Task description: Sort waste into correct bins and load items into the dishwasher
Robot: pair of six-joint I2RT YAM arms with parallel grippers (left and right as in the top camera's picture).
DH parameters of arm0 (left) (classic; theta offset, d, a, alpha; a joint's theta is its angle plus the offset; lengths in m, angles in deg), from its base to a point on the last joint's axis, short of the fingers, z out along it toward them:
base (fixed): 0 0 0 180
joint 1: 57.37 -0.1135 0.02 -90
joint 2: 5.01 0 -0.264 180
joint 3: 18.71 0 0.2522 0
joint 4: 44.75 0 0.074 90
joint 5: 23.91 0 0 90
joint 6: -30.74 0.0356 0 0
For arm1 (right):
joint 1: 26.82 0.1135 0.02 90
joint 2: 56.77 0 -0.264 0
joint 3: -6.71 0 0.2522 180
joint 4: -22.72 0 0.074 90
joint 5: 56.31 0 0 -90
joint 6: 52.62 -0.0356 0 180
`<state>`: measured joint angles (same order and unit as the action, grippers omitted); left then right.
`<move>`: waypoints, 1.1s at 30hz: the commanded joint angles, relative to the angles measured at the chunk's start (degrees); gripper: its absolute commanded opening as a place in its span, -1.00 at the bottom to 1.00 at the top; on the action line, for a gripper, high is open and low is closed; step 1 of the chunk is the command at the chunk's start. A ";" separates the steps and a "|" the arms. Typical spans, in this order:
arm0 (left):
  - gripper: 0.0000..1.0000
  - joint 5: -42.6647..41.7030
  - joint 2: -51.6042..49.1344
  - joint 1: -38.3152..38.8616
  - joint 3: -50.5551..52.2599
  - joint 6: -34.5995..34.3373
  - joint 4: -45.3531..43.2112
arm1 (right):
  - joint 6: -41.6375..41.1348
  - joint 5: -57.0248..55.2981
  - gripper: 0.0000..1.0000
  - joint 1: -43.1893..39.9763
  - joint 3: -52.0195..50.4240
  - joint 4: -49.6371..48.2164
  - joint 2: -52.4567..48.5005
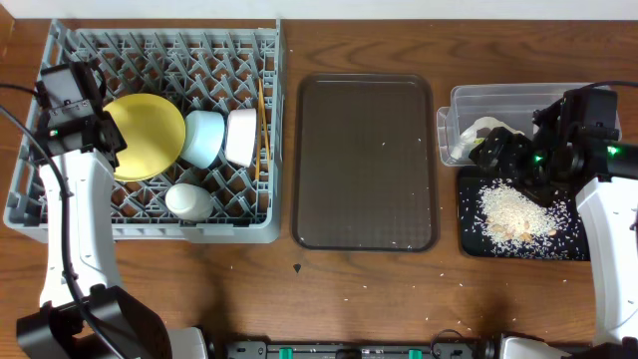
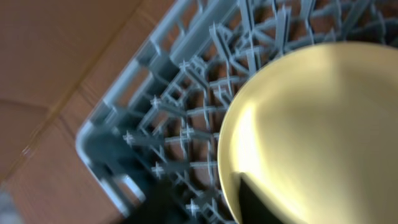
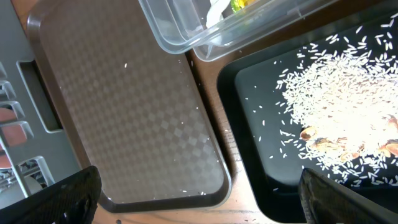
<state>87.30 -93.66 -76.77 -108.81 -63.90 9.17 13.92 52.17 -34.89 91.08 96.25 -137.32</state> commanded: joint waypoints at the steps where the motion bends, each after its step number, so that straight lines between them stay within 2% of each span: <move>1: 0.27 -11.17 0.33 -2.80 -0.37 -8.90 2.21 | -0.24 0.42 0.99 0.66 0.52 0.02 0.52; 2: 0.45 -14.32 0.33 -3.91 -0.37 -10.88 2.84 | -0.24 0.42 0.99 0.66 0.52 0.02 0.52; 4: 0.50 -23.26 0.33 -7.08 -0.37 -13.70 3.78 | -0.24 0.42 0.98 0.66 0.52 0.02 0.52; 7: 0.50 -34.16 0.33 -11.65 -0.37 -14.14 3.98 | -0.24 0.42 0.98 0.63 0.52 -0.07 0.52; 12: 0.43 -40.37 -0.87 -15.80 -0.35 -18.03 7.23 | -0.26 0.42 0.98 0.66 0.52 -0.20 0.52; 19: 0.32 -42.62 -6.05 -15.67 0.42 -18.21 8.85 | -0.28 0.42 0.99 0.66 0.52 -0.22 0.52; 27: 0.27 -42.62 -12.17 -15.67 0.42 -18.62 5.31 | -0.28 0.44 0.99 0.66 0.52 -0.17 0.52; 30: 0.08 -42.62 -13.05 -15.67 0.42 -18.60 4.28 | -0.28 0.44 0.98 0.66 0.52 -0.22 0.52; 33: 0.03 -42.62 -13.16 -15.67 0.42 -18.58 3.82 | -0.28 0.44 0.98 0.66 0.52 -0.17 0.52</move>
<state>45.18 -106.53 -92.46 -108.76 -82.17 13.37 13.92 52.17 -34.89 91.08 96.03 -137.32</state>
